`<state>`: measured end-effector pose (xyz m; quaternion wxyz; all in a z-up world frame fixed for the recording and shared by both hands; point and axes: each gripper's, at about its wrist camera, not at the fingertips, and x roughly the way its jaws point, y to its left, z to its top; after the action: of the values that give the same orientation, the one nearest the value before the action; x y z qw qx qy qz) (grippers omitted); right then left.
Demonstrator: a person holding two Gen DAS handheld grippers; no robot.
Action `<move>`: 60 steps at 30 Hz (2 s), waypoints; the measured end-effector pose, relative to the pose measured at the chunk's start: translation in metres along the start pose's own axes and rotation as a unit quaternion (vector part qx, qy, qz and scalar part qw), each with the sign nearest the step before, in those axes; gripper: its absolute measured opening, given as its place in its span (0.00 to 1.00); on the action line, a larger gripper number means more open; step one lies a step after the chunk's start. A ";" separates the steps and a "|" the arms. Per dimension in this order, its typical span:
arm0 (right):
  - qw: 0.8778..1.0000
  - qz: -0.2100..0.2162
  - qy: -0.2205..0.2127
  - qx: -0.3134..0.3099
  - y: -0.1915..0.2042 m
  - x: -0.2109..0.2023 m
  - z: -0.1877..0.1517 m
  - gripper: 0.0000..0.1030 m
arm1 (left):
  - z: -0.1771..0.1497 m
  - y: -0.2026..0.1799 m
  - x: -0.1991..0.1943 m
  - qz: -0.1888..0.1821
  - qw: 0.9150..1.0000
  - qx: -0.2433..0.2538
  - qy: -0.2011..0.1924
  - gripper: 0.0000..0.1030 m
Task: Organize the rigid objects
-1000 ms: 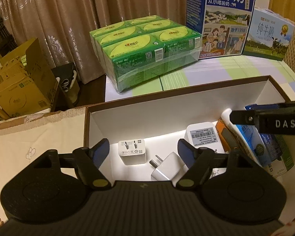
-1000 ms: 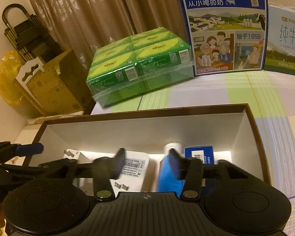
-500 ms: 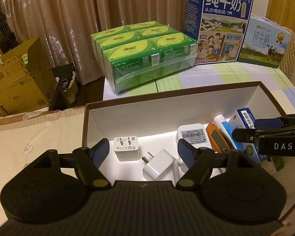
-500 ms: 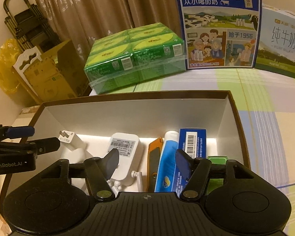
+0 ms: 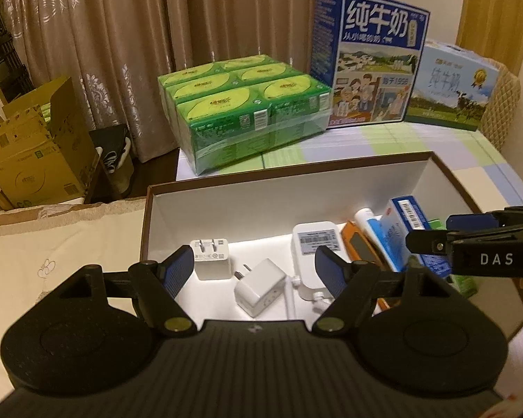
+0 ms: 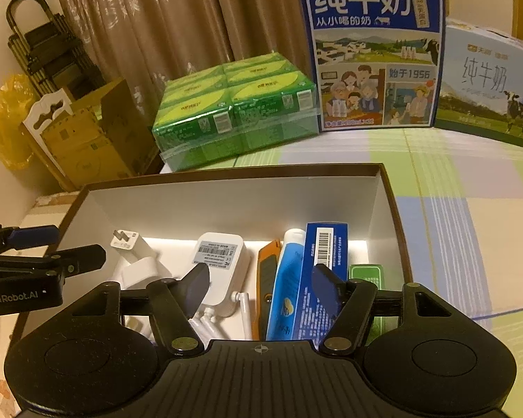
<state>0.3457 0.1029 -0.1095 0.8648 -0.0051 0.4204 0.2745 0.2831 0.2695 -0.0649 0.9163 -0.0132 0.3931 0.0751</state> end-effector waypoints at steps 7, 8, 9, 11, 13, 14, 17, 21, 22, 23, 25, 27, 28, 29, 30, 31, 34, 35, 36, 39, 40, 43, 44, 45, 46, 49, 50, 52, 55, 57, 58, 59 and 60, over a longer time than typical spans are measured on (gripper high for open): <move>1.000 -0.003 -0.011 -0.012 0.002 -0.028 -0.011 0.61 | -0.013 -0.011 -0.037 0.006 1.000 -0.017 -0.018 0.71; 1.000 -0.003 -0.014 -0.014 0.003 -0.032 -0.013 0.61 | -0.015 -0.012 -0.042 0.009 1.000 -0.019 -0.021 0.71; 1.000 -0.004 -0.016 -0.016 0.003 -0.037 -0.016 0.61 | -0.017 -0.015 -0.048 0.010 0.999 -0.022 -0.024 0.71; 0.999 -0.006 -0.022 -0.026 0.004 -0.046 -0.021 0.61 | -0.022 -0.020 -0.059 0.014 0.999 -0.029 -0.028 0.71; 0.999 -0.009 -0.030 -0.039 0.005 -0.055 -0.026 0.61 | -0.026 -0.024 -0.068 0.019 0.999 -0.036 -0.028 0.71; 0.998 -0.008 -0.033 -0.046 0.005 -0.060 -0.028 0.61 | -0.029 -0.027 -0.073 0.023 0.999 -0.040 -0.028 0.71; 0.997 -0.008 -0.046 -0.061 0.006 -0.075 -0.036 0.61 | -0.037 -0.036 -0.087 0.028 0.998 -0.049 -0.028 0.71; 0.995 0.001 -0.056 -0.078 0.007 -0.095 -0.046 0.61 | -0.049 -0.048 -0.103 0.032 0.997 -0.060 -0.027 0.71; 0.995 0.003 -0.056 -0.078 0.005 -0.100 -0.049 0.61 | -0.052 -0.052 -0.108 0.033 0.997 -0.062 -0.027 0.71; 0.995 0.005 -0.055 -0.078 0.004 -0.104 -0.051 0.61 | -0.056 -0.056 -0.112 0.033 0.997 -0.065 -0.026 0.71; 0.995 0.015 -0.055 -0.079 0.001 -0.115 -0.057 0.61 | -0.062 -0.064 -0.121 0.034 0.997 -0.069 -0.026 0.71; 0.995 0.021 -0.056 -0.081 -0.003 -0.127 -0.063 0.61 | -0.069 -0.072 -0.129 0.035 0.996 -0.073 -0.025 0.71; 0.995 0.022 -0.056 -0.079 -0.005 -0.132 -0.066 0.61 | -0.072 -0.076 -0.132 0.035 0.996 -0.075 -0.024 0.71; 0.995 0.024 -0.054 -0.077 -0.009 -0.137 -0.069 0.61 | -0.076 -0.081 -0.137 0.034 0.996 -0.078 -0.023 0.71; 0.995 0.025 -0.053 -0.075 -0.012 -0.142 -0.072 0.61 | -0.079 -0.086 -0.140 0.033 0.996 -0.079 -0.022 0.71; 0.996 0.027 -0.051 -0.072 -0.016 -0.147 -0.075 0.61 | -0.082 -0.091 -0.143 0.033 0.996 -0.080 -0.020 0.71; 0.996 0.027 -0.047 -0.068 -0.026 -0.162 -0.086 0.61 | -0.092 -0.108 -0.153 0.031 0.996 -0.080 -0.015 0.71; 0.996 0.026 -0.045 -0.068 -0.030 -0.167 -0.090 0.61 | -0.095 -0.114 -0.155 0.031 0.996 -0.080 -0.013 0.71; 0.996 0.026 -0.044 -0.067 -0.035 -0.172 -0.094 0.61 | -0.098 -0.118 -0.157 0.031 0.996 -0.080 -0.011 0.71; 0.997 0.024 -0.039 -0.060 -0.048 -0.186 -0.106 0.61 | -0.106 -0.136 -0.165 0.028 0.996 -0.080 -0.003 0.71; 0.997 0.024 -0.037 -0.057 -0.054 -0.191 -0.109 0.61 | -0.110 -0.143 -0.168 0.027 0.997 -0.079 -0.002 0.71; 0.998 0.025 -0.033 -0.050 -0.066 -0.206 -0.122 0.61 | -0.118 -0.160 -0.177 0.023 0.997 -0.077 0.002 0.71; 0.998 0.025 -0.032 -0.048 -0.070 -0.211 -0.126 0.61 | -0.122 -0.166 -0.180 0.019 0.997 -0.076 0.003 0.71; 0.998 0.025 -0.032 -0.046 -0.074 -0.216 -0.131 0.61 | -0.126 -0.172 -0.183 0.017 0.997 -0.075 0.004 0.71; 0.998 0.024 -0.031 -0.043 -0.079 -0.221 -0.135 0.61 | -0.130 -0.178 -0.187 0.015 0.997 -0.074 0.006 0.71; 0.999 0.024 -0.026 -0.037 -0.091 -0.237 -0.148 0.61 | -0.139 -0.194 -0.195 0.007 0.997 -0.071 0.008 0.71; 0.999 0.024 -0.025 -0.036 -0.094 -0.241 -0.152 0.61 | -0.143 -0.201 -0.199 0.005 0.998 -0.070 0.009 0.71; 0.999 0.025 -0.023 -0.034 -0.101 -0.252 -0.162 0.61 | -0.149 -0.212 -0.205 0.001 0.998 -0.067 0.009 0.71; 0.999 0.025 -0.019 -0.031 -0.111 -0.267 -0.177 0.61 | -0.158 -0.229 -0.213 -0.007 0.998 -0.061 0.011 0.71; 0.999 0.024 -0.017 -0.028 -0.116 -0.276 -0.186 0.61 | -0.163 -0.239 -0.219 -0.012 0.998 -0.058 0.012 0.71; 0.999 0.024 -0.015 -0.026 -0.119 -0.281 -0.190 0.61 | -0.167 -0.244 -0.221 -0.014 0.998 -0.056 0.013 0.71; 0.999 0.024 -0.013 -0.024 -0.122 -0.285 -0.195 0.61 | -0.169 -0.249 -0.224 -0.016 0.998 -0.054 0.015 0.71; 0.999 0.024 -0.011 -0.023 -0.125 -0.290 -0.199 0.61 | -0.172 -0.252 -0.225 -0.017 0.998 -0.053 0.016 0.71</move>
<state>0.1179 -0.1872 -0.0546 0.8624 -0.0115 0.4041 0.3047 0.0434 -0.0226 -0.0298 0.9091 -0.0694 0.4030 0.0799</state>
